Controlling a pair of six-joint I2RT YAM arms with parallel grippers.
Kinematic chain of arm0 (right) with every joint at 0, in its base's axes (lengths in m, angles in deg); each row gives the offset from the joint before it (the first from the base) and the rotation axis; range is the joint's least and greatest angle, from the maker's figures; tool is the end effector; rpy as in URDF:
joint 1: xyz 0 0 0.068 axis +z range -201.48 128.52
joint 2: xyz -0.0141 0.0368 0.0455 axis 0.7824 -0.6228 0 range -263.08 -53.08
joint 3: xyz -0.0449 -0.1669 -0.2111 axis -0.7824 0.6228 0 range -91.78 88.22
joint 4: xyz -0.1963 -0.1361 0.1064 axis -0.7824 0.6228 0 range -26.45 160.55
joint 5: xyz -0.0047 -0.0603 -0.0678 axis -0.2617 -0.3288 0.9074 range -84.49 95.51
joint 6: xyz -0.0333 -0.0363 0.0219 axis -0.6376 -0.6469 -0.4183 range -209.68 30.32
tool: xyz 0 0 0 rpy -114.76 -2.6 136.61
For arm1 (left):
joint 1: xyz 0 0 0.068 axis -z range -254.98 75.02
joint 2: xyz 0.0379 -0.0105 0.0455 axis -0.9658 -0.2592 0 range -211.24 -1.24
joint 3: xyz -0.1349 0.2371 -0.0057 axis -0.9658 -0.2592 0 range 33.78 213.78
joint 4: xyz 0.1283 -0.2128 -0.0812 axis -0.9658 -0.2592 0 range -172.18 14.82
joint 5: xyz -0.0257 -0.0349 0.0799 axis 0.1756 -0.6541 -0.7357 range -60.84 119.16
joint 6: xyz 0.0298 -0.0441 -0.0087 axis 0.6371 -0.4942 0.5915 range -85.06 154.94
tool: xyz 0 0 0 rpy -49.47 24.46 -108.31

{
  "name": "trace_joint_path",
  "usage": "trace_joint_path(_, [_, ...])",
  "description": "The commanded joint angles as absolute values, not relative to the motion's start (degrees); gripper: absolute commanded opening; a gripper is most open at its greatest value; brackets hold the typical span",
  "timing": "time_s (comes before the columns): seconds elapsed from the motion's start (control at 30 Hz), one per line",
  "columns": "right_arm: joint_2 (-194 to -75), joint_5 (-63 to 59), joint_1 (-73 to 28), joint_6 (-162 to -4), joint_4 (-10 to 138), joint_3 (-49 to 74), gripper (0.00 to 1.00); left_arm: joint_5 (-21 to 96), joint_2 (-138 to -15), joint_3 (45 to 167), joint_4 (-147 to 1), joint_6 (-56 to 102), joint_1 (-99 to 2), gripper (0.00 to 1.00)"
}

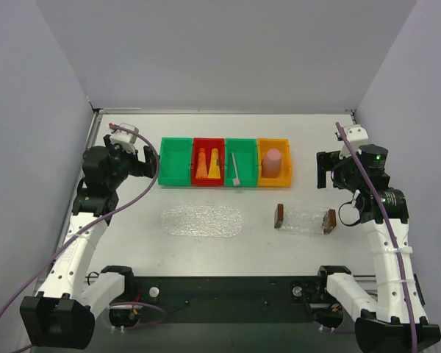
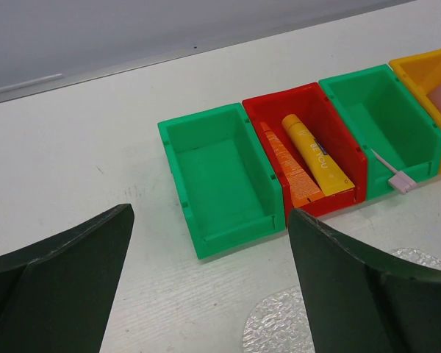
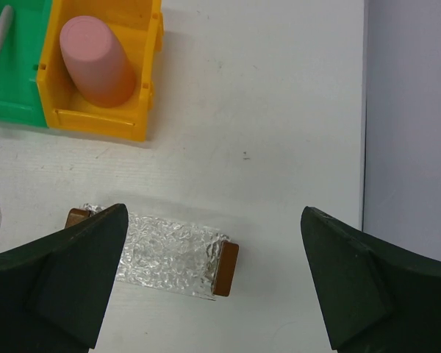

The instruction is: Prepare toiletry sets of a toothbrush and toothpaste on the tray

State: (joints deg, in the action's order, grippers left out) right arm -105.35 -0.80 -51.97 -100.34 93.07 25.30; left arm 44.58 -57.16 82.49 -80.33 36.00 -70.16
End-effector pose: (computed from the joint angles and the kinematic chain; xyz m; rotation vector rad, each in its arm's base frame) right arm 0.1916 0.0024 0.3911 -0.2425 1.8827 -0.0276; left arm 0.2268 -0.0287 0.3377 0.2844 1.7650 -0.2875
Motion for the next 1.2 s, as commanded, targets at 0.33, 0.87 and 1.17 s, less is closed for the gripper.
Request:
trace_joint_path(0.33, [-105.3, -2.0, -50.4, -100.3, 95.4, 22.5, 0.98, 43.7, -56.1, 84.0, -81.2, 37.6, -70.0, 0.97])
trace_joint_path(0.87, [-109.2, -2.2, -49.5, -113.8, 108.6, 20.0, 0.96, 45.2, -56.5, 84.1, -85.1, 40.7, -70.1, 0.97])
trace_joint_path(1.17, [-111.0, -6.6, -48.6, -132.1, 113.6, 24.9, 0.96, 49.8, -56.6, 82.8, -88.4, 44.9, -70.2, 0.97])
